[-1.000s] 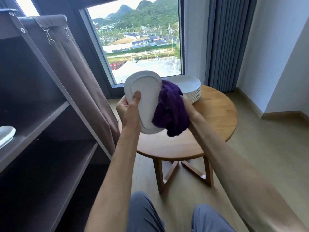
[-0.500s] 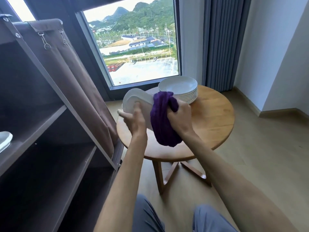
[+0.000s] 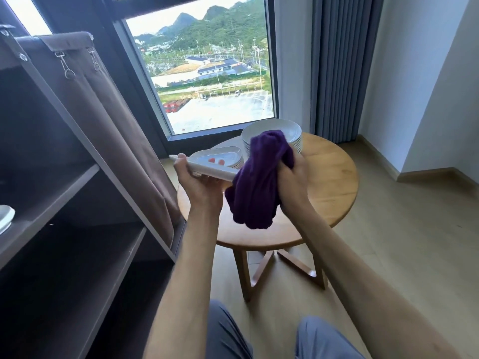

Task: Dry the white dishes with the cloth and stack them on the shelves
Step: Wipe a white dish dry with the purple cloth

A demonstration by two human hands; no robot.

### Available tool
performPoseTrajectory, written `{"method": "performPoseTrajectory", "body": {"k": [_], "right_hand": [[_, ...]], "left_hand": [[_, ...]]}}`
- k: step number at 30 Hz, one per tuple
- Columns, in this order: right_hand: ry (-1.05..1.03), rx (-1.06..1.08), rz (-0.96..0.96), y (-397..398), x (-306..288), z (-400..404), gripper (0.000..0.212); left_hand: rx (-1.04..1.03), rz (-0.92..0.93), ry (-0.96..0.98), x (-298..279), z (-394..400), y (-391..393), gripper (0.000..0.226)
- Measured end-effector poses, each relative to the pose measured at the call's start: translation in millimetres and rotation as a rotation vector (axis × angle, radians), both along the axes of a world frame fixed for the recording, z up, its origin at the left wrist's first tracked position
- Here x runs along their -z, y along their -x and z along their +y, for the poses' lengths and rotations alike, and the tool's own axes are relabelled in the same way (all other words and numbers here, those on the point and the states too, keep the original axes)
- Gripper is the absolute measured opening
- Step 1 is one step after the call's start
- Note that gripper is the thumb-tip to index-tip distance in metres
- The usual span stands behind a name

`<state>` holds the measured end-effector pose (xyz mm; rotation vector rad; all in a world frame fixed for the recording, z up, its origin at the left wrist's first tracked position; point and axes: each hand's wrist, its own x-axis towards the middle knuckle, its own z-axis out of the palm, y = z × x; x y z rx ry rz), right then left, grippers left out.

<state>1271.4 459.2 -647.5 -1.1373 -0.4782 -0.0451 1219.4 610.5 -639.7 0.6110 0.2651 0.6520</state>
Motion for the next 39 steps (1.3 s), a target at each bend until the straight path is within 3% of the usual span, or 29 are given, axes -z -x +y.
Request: {"method": "performPoseTrajectory", "body": {"k": [3,7,10,13,16,19,23,26,28,30,32,36,39], "right_hand": [[0.14,-0.006,-0.024,-9,1,-2,0.004],[0.539,-0.135,0.043,-9,20,5,0.033],[0.424,-0.299,0.223,-10,31,3,0.027],[0.393,-0.327,0.232,-15,29,1,0.016],[0.382,-0.334,0.216,-19,22,2,0.02],[0.366,-0.303,0.171,-24,16,6,0.022],[0.347,-0.212,0.205,-24,20,18,0.026],[0.361,-0.054,0.242,-25,22,20,0.027],[0.398,-0.005,0.2,-29,18,18,0.023],[0.437,0.033,0.123,-30,12,19,0.02],[0.492,0.129,0.054,-32,6,21,0.022],[0.606,0.292,0.059,-52,-3,19,0.028],[0.717,0.279,0.009,-61,-11,23,0.03]], "left_hand": [[-0.033,-0.11,-0.041,1,-10,1,0.057],[-0.026,-0.001,-0.166,-9,-23,-4,0.066],[0.011,0.026,-0.204,-3,-25,-2,0.07],[0.064,-0.04,-0.235,5,-21,3,0.061],[0.119,-0.047,-0.3,3,-14,7,0.066],[0.215,-0.005,-0.35,-3,-10,12,0.058],[0.182,0.18,-0.459,-23,-14,11,0.055],[-0.046,0.52,-0.802,-27,-20,11,0.041],[-0.21,0.549,-1.06,-19,-30,14,0.021],[-0.251,0.536,-1.116,-19,-32,15,0.018],[-0.201,0.607,-1.165,-24,-24,12,0.019],[-0.038,0.804,-1.445,-31,-16,20,0.014],[0.081,0.807,-1.377,-29,-10,26,0.019]]}}
